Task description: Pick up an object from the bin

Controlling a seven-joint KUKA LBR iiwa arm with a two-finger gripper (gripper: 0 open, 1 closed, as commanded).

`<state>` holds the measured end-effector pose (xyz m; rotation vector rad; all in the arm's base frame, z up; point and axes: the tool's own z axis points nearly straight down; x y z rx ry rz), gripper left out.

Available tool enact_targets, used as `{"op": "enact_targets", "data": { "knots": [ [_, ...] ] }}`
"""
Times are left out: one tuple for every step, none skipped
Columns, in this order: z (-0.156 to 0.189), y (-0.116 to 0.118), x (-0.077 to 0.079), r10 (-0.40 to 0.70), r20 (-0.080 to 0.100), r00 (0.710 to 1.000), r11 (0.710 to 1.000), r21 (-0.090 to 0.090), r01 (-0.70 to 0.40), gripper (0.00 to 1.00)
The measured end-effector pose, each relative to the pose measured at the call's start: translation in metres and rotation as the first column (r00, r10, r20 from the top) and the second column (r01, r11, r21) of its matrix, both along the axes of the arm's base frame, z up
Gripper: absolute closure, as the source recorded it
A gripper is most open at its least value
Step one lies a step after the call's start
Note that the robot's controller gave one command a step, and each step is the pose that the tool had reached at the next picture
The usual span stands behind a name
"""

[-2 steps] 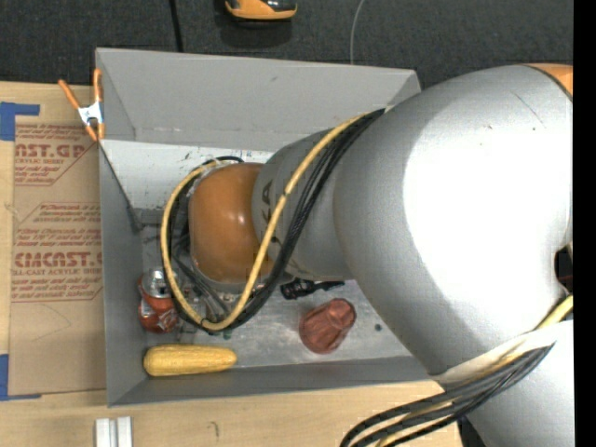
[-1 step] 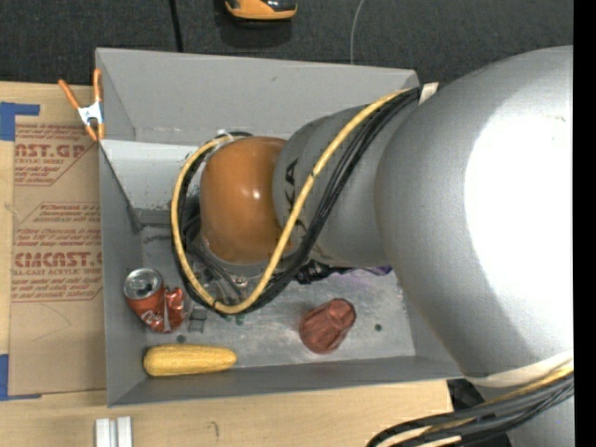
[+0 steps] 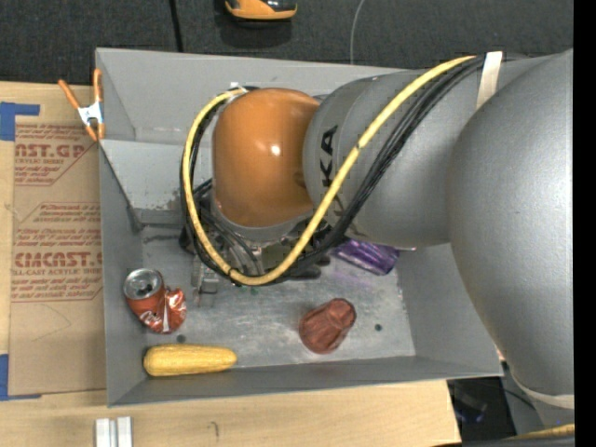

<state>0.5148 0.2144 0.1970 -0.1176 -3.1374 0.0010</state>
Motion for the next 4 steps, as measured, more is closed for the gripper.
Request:
{"op": "enact_targets", "data": {
  "knots": [
    [-0.005,0.016,0.001,0.011,0.004,1.0,1.0,0.001,-0.011,0.0],
    [-0.025,0.023,0.001,0.015,0.001,1.0,1.0,0.0,-0.015,0.0],
    [-0.073,0.03,-0.001,0.153,0.01,0.988,0.988,0.002,-0.153,0.0],
    [-0.118,0.02,0.002,0.259,0.008,0.966,0.966,0.001,-0.259,1.0]
  ]
}}
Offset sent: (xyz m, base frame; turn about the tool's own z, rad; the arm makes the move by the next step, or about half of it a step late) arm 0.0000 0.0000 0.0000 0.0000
